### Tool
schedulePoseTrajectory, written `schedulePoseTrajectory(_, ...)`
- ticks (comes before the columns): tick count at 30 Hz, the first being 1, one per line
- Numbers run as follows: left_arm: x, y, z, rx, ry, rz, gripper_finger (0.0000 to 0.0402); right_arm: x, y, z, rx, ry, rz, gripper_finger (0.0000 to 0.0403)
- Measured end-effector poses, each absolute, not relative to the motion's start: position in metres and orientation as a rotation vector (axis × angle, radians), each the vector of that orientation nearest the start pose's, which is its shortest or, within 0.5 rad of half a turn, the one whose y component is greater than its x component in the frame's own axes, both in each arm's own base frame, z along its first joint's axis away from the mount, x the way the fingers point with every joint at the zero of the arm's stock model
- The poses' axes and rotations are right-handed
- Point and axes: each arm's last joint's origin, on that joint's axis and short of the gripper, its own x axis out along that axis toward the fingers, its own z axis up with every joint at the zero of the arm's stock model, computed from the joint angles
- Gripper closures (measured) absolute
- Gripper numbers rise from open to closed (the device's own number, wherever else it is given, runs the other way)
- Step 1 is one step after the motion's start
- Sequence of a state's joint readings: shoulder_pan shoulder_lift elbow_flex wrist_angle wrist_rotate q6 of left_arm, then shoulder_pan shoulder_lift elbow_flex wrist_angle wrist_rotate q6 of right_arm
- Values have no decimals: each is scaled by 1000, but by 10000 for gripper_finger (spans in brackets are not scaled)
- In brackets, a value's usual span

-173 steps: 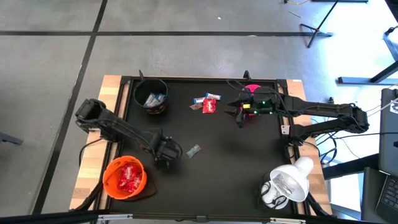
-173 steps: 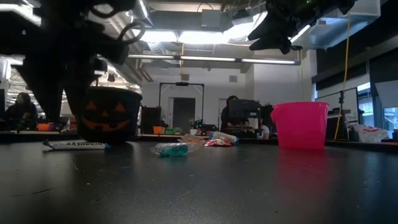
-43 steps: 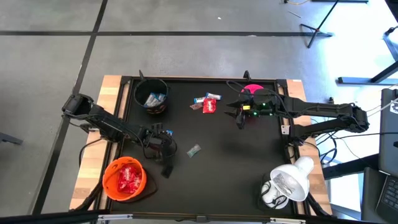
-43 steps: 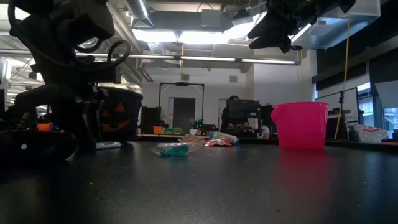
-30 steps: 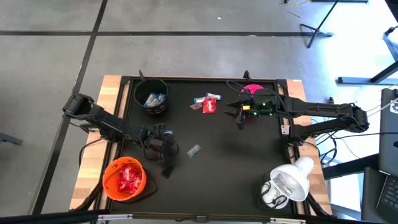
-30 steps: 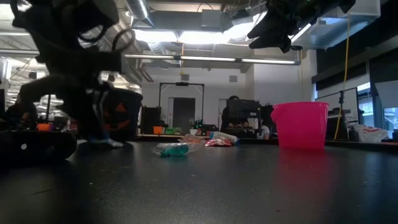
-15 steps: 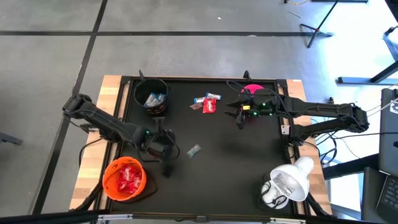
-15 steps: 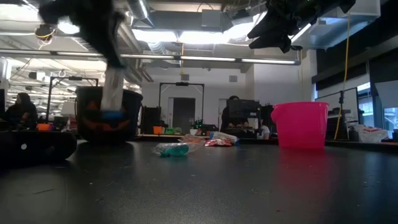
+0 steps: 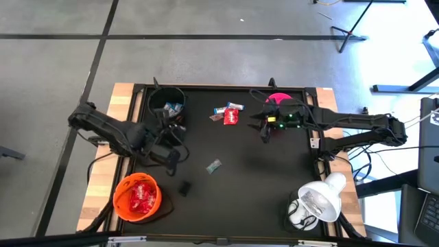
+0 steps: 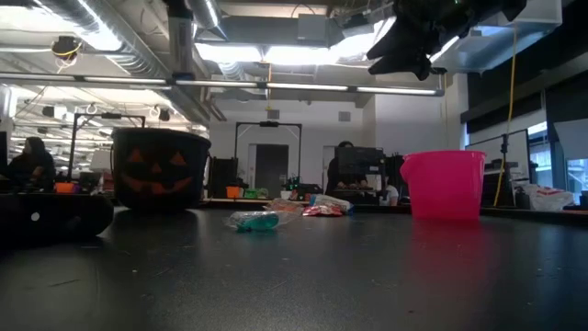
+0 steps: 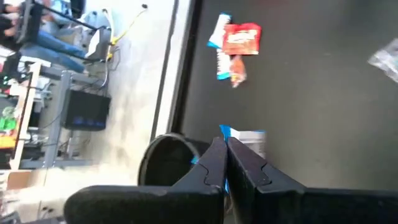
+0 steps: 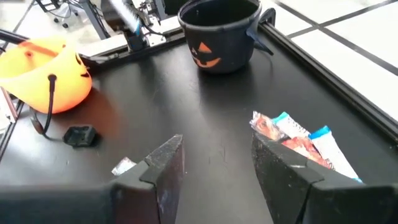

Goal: Sort candy
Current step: Put the white chocolate bar into the black bucket

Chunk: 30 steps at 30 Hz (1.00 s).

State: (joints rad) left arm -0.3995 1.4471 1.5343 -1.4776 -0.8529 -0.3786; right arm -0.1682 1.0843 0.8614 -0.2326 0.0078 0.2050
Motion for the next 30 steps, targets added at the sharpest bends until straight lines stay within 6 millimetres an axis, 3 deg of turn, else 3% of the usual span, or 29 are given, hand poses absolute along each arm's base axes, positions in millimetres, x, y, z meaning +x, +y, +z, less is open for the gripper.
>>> schedulePoseTrajectory(4,219,-65,375,472,985,603,401,231,-40,289,239,465,-222,217)
schedulePoseTrajectory(7,198,-49,384,473,954,669,401,230,-39,284,245,480,-225,217)
schedulePoseTrajectory(11,162,-18,399,311,850,748,401,231,-39,285,259,472,-227,217)
schedulePoseTrajectory(16,134,5,396,188,771,793,401,232,-40,288,254,429,-224,217)
schedulePoseTrajectory(19,131,14,387,163,747,791,401,234,-41,293,241,379,-218,217)
schedulePoseTrajectory(24,143,29,371,151,742,747,401,236,-41,296,232,341,-213,217)
schedulePoseTrajectory(30,153,44,367,112,751,682,401,235,-40,294,236,363,-195,217)
